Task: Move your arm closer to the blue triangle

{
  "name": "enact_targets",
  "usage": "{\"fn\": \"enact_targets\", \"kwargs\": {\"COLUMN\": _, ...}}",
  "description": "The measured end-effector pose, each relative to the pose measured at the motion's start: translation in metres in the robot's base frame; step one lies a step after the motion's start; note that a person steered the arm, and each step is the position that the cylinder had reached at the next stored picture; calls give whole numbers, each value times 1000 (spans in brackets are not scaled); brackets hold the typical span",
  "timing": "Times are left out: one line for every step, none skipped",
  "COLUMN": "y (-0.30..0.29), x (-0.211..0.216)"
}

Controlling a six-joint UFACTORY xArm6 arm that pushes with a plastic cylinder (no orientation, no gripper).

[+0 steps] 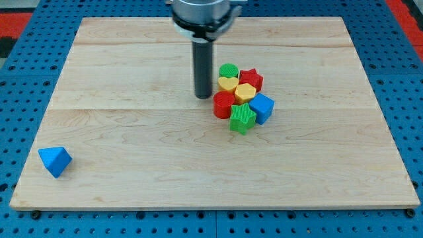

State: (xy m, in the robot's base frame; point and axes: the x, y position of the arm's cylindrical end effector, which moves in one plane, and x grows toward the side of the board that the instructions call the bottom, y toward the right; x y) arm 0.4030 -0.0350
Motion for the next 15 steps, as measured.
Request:
{"fn": "enact_targets", "kwargs": {"y": -51, "x": -20}}
{"fn": "enact_targets", "kwargs": {"y": -74, "x": -21}}
{"fn": "enact_targets", "kwargs": {"y": -89, "x": -21}}
{"fn": "enact_targets", "kwargs": {"y": -98, "x": -21}}
{"fn": "enact_targets", "kwargs": {"y": -84, "x": -5}}
{"fn": "enact_targets", "kwargs": {"y": -87, "x": 29}}
{"fn": "enact_targets", "kwargs": {"y": -66, "x": 58}}
{"fn": "enact_targets", "kwargs": {"y": -36, "x": 98}}
{"fn": "enact_targets", "kwargs": {"y": -34, "x": 133}}
{"fn": "enact_targets", "kwargs": {"y": -32, "x": 158}}
{"fn": "enact_targets", "kwargs": {"y": -31, "x": 178}}
{"fn": "enact_targets", "kwargs": {"y": -30, "x": 197}}
{"fn": "enact_targets", "kwargs": {"y": -44, "x": 198}}
{"fn": "enact_targets", "kwargs": {"y": -71, "x": 198}}
{"fn": "enact_targets", "kwargs": {"y": -96, "x": 198}}
